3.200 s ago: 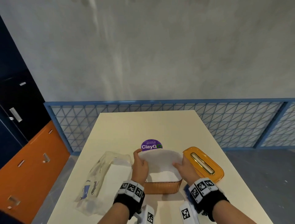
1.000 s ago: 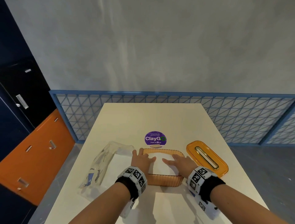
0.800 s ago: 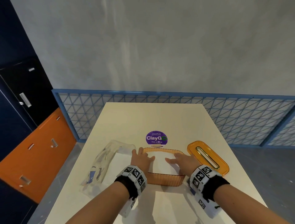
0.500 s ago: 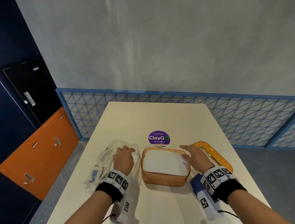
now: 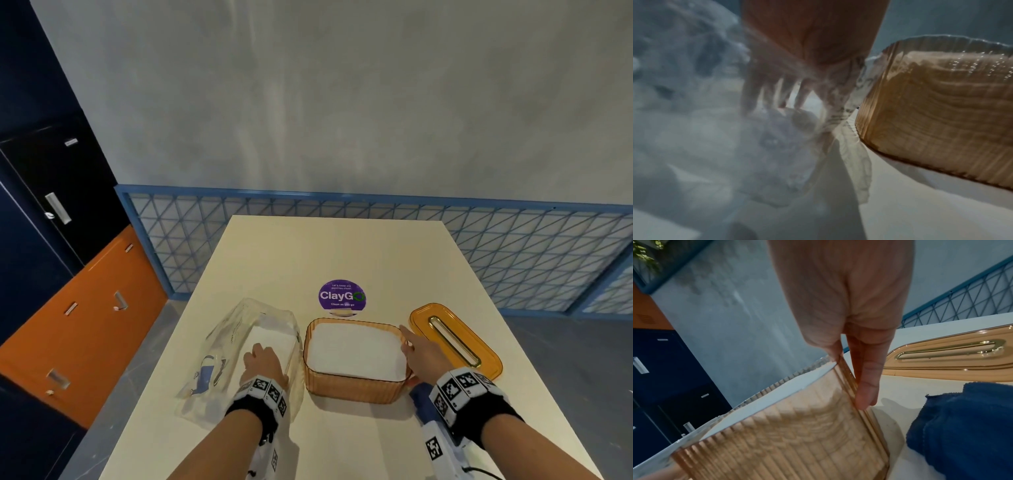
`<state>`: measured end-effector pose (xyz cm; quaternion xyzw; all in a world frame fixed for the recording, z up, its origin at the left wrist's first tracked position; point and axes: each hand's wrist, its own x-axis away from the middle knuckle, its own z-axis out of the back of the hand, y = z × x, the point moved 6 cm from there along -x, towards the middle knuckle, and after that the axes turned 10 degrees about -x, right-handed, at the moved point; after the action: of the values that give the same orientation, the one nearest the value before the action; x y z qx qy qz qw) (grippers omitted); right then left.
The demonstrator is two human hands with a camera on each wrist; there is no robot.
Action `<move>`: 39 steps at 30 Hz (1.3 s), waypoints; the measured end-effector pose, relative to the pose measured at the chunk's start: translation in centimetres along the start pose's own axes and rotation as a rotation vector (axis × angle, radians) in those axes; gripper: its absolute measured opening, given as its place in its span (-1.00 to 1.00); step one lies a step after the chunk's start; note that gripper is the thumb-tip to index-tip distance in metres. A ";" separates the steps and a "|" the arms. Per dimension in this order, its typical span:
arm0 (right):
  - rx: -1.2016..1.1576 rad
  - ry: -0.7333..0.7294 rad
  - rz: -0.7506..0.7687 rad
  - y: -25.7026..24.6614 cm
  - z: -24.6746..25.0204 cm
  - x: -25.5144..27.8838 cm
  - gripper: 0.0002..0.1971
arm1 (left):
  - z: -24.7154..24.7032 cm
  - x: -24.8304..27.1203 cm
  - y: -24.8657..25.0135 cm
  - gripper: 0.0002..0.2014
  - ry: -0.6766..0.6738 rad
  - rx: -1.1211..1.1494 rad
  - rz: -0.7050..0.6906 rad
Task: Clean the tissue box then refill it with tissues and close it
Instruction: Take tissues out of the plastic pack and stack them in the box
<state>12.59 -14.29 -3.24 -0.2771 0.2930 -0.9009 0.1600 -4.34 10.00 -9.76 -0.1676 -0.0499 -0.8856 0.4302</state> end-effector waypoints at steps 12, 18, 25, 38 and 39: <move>0.047 0.003 0.007 0.0 -0.2 -0.1 -0.49 | 0.1 -0.3 0.5 -0.69 -0.005 -0.113 -0.001; 0.073 -0.008 0.000 -0.5 -0.2 0.3 -0.47 | 0.5 -0.3 0.6 -0.65 0.050 -0.193 -0.049; 0.073 -0.020 -0.005 -0.5 -0.3 0.5 -0.46 | 0.9 -0.5 0.5 -0.63 0.058 -0.113 -0.055; 0.093 -0.032 -0.025 -0.5 -0.3 0.5 -0.43 | 0.7 -0.6 0.5 -0.56 0.061 -0.134 -0.042; 0.113 -0.034 -0.026 -0.5 -0.4 0.5 -0.42 | 0.6 -0.7 0.6 -0.55 0.056 -0.128 -0.036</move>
<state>11.87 -13.97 -2.98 -0.2866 0.2355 -0.9132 0.1686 -3.28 10.26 -9.44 -0.1691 0.0162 -0.8989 0.4038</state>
